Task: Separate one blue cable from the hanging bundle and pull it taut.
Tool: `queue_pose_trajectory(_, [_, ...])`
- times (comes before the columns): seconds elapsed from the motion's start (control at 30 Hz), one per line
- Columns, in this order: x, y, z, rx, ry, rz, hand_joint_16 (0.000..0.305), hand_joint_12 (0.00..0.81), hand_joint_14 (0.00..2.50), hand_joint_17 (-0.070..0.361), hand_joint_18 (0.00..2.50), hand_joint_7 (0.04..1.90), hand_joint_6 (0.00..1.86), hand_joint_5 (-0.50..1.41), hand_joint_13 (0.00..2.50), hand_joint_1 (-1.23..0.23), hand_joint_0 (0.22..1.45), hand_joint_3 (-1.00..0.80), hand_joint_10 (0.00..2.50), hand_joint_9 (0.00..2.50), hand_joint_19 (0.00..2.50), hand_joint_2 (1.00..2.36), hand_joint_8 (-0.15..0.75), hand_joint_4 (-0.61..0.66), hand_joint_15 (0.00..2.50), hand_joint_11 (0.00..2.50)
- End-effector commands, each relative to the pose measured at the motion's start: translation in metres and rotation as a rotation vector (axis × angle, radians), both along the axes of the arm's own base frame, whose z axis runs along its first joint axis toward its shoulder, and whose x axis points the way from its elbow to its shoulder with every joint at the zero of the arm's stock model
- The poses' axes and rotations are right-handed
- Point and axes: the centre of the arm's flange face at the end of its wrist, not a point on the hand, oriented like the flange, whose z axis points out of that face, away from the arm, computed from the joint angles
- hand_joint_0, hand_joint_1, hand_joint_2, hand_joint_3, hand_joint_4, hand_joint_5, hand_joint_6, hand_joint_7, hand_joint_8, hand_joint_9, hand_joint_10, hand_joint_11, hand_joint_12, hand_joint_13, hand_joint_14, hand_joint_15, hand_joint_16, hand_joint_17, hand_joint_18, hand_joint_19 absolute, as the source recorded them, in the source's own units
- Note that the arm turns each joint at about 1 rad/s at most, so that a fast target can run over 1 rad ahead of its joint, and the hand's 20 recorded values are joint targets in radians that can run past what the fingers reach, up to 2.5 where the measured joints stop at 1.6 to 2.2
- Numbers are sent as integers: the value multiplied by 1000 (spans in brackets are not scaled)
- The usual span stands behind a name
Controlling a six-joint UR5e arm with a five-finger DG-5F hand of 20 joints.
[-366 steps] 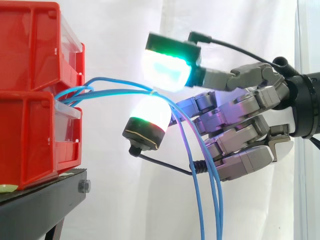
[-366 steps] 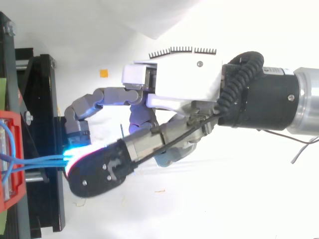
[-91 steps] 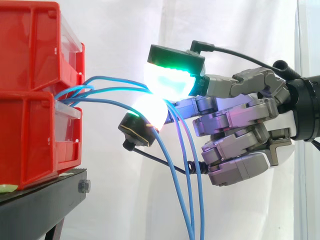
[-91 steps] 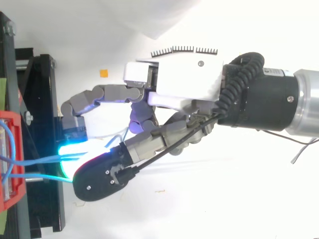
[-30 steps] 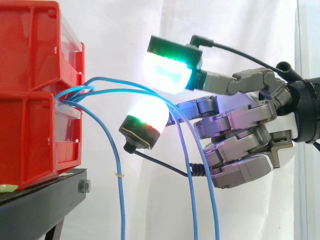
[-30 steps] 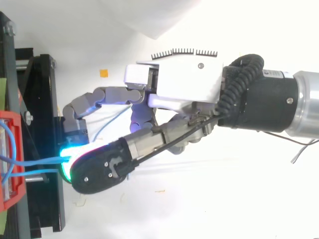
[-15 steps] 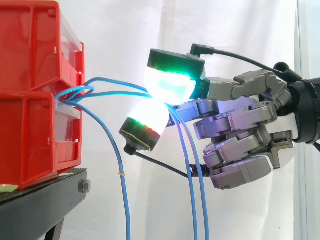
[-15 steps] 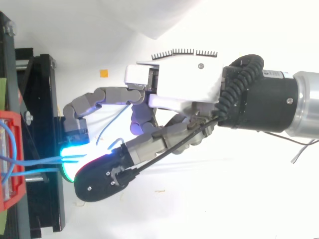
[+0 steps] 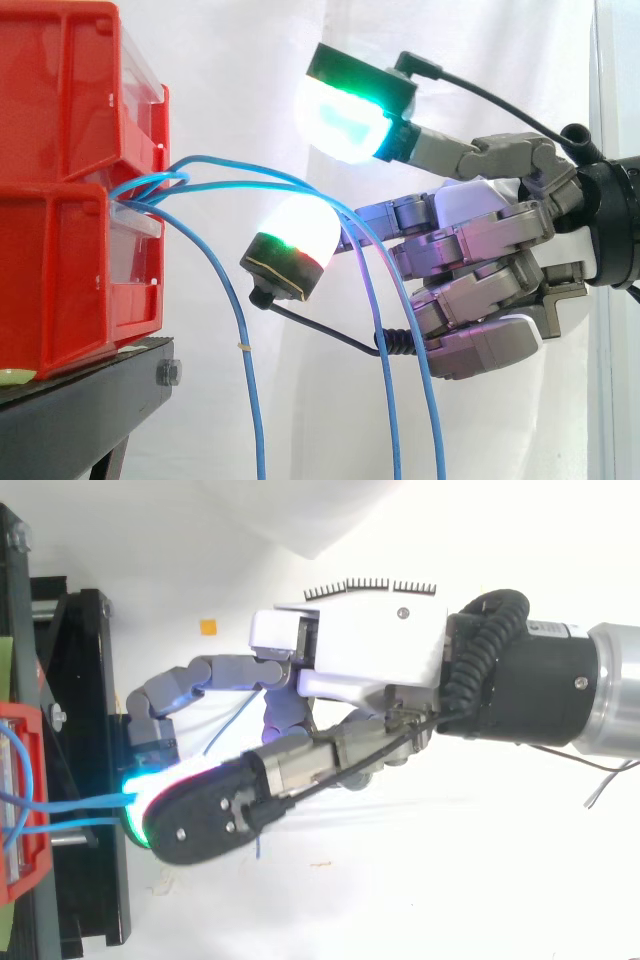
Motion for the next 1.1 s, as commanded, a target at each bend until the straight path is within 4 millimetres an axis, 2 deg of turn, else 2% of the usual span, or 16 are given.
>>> queue_pose_trajectory(0.0, [0,1,0,0,0,1,53,337,1597,119,1439,1329,512,147,1425,-282,491,-500,774,2335,1409,1000,175,32,1120,2194])
queue_pose_trajectory(0.07, [0,1,0,0,0,1,47,312,1585,106,1392,1280,531,140,1409,-242,542,-500,845,2309,1465,1000,162,26,1161,2171])
queue_pose_trajectory(0.13, [0,1,0,0,0,1,43,299,1571,96,1362,1247,541,138,1412,-408,636,-500,874,2325,1486,1000,135,24,1171,2166])
queue_pose_trajectory(0.17, [0,1,0,0,0,1,43,300,1566,96,1364,1251,540,138,1421,-444,650,-500,864,2329,1497,1000,136,23,1167,2179])
queue_pose_trajectory(0.2, [0,1,0,0,0,1,41,301,1559,93,1385,1267,532,141,1442,-585,706,-444,868,2348,1492,1005,137,30,1183,2181])
queue_pose_trajectory(0.23, [0,1,0,0,0,1,42,302,1575,95,1393,1286,524,144,1447,-631,722,-360,879,2350,1492,1013,138,28,1162,2180])
queue_pose_trajectory(0.33, [0,1,0,0,0,1,43,300,1637,96,1415,1354,500,152,1443,-675,748,-260,931,2359,1493,1019,148,36,1128,2171])
queue_pose_trajectory(0.63, [0,1,0,-1,0,-2,45,316,1671,101,1406,1365,501,151,1422,-700,760,-224,1027,2317,1491,1021,193,9,1142,2160])
queue_pose_trajectory(0.77, [0,0,0,1,0,-4,45,314,1689,102,1384,1364,500,151,1391,-733,758,-202,1091,2290,1483,1022,185,-10,1125,2128])
queue_pose_trajectory(0.83, [0,0,-1,-1,1,-4,45,320,1681,101,1376,1352,500,152,1383,-802,757,-185,1153,2266,1469,1022,195,-26,1124,2095])
queue_pose_trajectory(1.07, [0,0,0,1,0,-4,44,320,1667,99,1361,1355,500,151,1365,-910,775,-238,1231,2235,1466,1018,198,-49,1142,2047])
